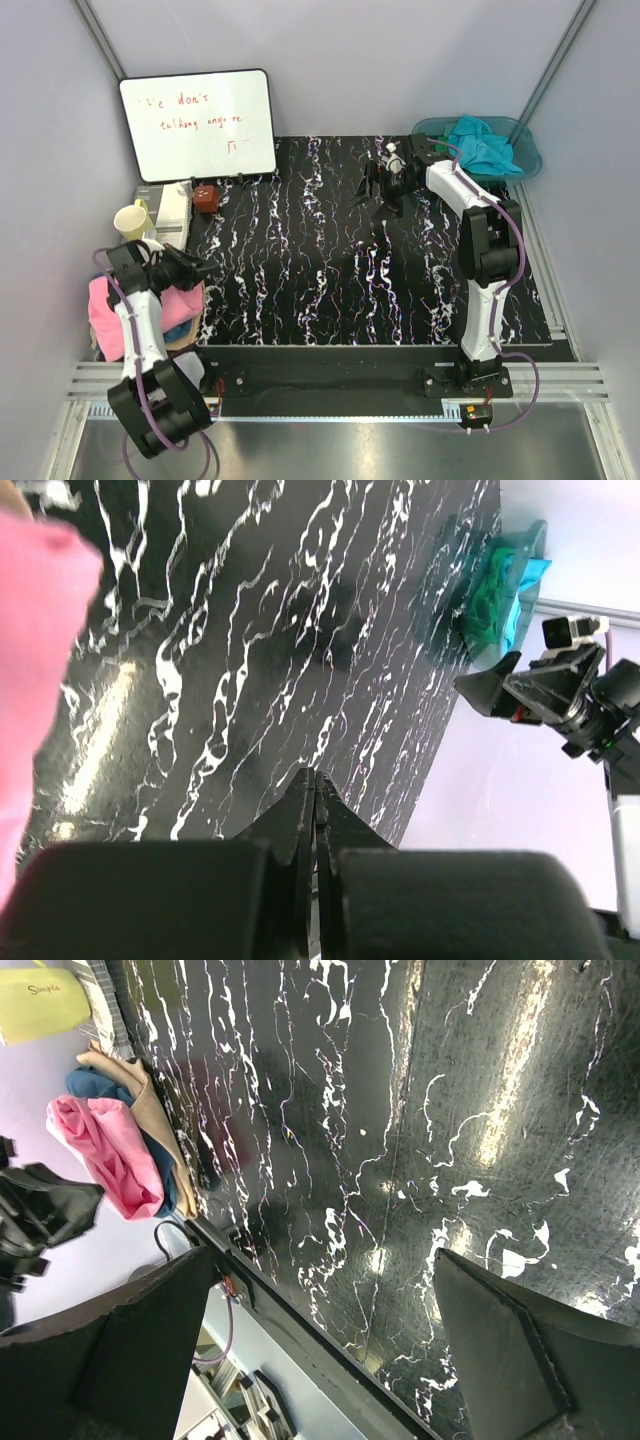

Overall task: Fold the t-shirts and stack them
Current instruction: Neatly place the folded tshirt to the corner

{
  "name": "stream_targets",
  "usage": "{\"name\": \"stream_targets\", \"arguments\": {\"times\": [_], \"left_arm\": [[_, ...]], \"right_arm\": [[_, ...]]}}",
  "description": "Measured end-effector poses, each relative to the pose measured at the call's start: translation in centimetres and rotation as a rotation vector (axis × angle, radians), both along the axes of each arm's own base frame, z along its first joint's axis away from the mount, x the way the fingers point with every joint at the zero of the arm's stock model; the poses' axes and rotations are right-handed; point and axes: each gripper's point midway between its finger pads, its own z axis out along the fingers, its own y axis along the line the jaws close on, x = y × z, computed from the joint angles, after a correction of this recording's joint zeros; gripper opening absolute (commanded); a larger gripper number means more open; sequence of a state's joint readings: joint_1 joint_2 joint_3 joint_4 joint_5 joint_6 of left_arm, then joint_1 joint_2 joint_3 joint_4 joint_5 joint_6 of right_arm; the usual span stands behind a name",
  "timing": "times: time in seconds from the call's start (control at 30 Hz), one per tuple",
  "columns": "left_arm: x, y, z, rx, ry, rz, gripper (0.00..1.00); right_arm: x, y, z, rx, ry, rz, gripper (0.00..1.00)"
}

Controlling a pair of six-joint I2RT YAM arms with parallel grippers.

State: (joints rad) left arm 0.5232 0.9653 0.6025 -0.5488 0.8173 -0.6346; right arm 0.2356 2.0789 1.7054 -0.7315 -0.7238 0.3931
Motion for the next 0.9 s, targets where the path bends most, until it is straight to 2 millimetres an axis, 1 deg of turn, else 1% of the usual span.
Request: {"name": "stream_targets", "arguments": {"times": [0.07, 0.2, 0.27, 0.4, 0.47, 0.57, 0.6, 0.67, 0.8, 0.9], "left_arm": [[-0.9, -0.6, -1.0, -0.011, 0.006, 0.002, 0.0], [-2.7, -1.6, -3.8, -0.062, 0.081, 0.018, 0.0], [-3.0, -1.7, -4.3, -0.079, 0.101, 0.033, 0.0], [-1.8, -0.3, -3.7, -0.102, 0.057, 0.103, 0.0], [-1.0, 0.5, -3.9, -0.159, 0.01, 0.165, 0.0], [-0.6, 0.7, -5.5, -0.285, -0.013, 0.245, 0.0], [-0.7, 0.5, -6.3, -0.337, -0.003, 0.266, 0.0], [-0.5, 0.4, -7.3, -0.417, 0.0, 0.286, 0.0], [1.0, 1.7, -6.4, -0.508, -0.065, 0.288, 0.0], [1.7, 2.8, -5.7, -0.569, -0.125, 0.278, 0.0]], "right_arm": [[-0.1, 0.0, -0.1, -0.001, 0.003, 0.001, 1.0], [-0.3, -0.1, -0.4, -0.003, 0.01, 0.001, 1.0], [-0.4, -0.1, -0.6, -0.005, 0.016, 0.002, 1.0], [-0.8, -0.2, -1.1, -0.009, 0.031, 0.003, 1.0], [-0.8, -0.2, -1.1, -0.009, 0.032, 0.003, 1.0], [-0.8, -0.2, -1.1, -0.008, 0.032, 0.004, 1.0], [-0.8, -0.2, -1.1, -0.007, 0.033, 0.004, 1.0], [-0.8, -0.2, -1.0, -0.006, 0.032, 0.004, 1.0], [-0.6, -0.1, -0.8, -0.004, 0.024, 0.004, 1.0], [-0.6, -0.1, -0.8, -0.004, 0.024, 0.004, 1.0]]}}
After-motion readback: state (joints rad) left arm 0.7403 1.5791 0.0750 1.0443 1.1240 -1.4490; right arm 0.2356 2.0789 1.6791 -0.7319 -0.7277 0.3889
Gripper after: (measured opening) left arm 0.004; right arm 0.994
